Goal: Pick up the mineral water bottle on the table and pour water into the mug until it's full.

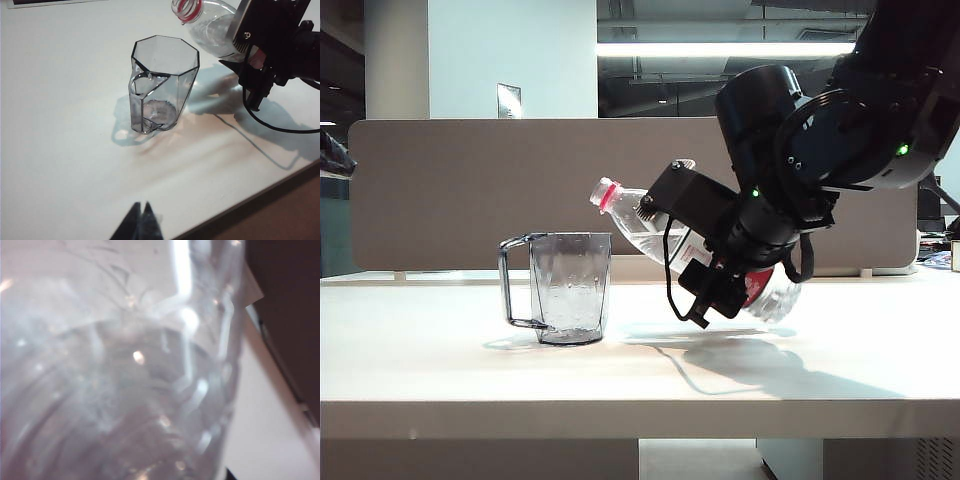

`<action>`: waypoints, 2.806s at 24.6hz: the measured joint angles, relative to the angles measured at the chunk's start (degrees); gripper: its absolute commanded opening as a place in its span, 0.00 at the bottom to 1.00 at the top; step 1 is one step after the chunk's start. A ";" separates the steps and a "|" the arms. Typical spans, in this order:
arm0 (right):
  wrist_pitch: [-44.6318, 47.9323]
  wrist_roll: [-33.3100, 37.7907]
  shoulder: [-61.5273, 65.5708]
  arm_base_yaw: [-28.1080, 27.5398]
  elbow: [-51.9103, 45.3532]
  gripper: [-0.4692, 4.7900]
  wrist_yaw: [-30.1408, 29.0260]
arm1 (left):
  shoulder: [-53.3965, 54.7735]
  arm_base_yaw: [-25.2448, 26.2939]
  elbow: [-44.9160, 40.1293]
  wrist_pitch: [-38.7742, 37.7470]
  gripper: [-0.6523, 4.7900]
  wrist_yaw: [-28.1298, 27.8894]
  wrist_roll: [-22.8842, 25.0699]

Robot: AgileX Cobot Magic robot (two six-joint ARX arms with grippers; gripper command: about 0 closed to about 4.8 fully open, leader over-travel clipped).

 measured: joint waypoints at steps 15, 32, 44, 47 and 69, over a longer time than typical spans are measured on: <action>5.22 -17.44 -3.15 0.07 0.00 0.65 3.80 | 0.00 0.00 0.00 0.00 0.12 0.00 0.00; 6.71 -34.32 -3.30 0.04 0.00 0.65 5.75 | 0.00 0.00 0.00 0.00 0.12 0.00 0.00; 11.65 -43.71 -3.32 0.09 0.04 0.65 6.60 | 0.00 0.00 0.00 0.00 0.12 0.00 0.00; 12.37 -45.53 -3.32 0.09 0.04 0.65 6.73 | 0.00 0.00 0.00 0.00 0.12 0.00 0.00; 15.91 -51.60 -3.45 0.39 0.13 0.65 8.33 | 0.00 0.00 0.00 0.00 0.12 0.00 0.00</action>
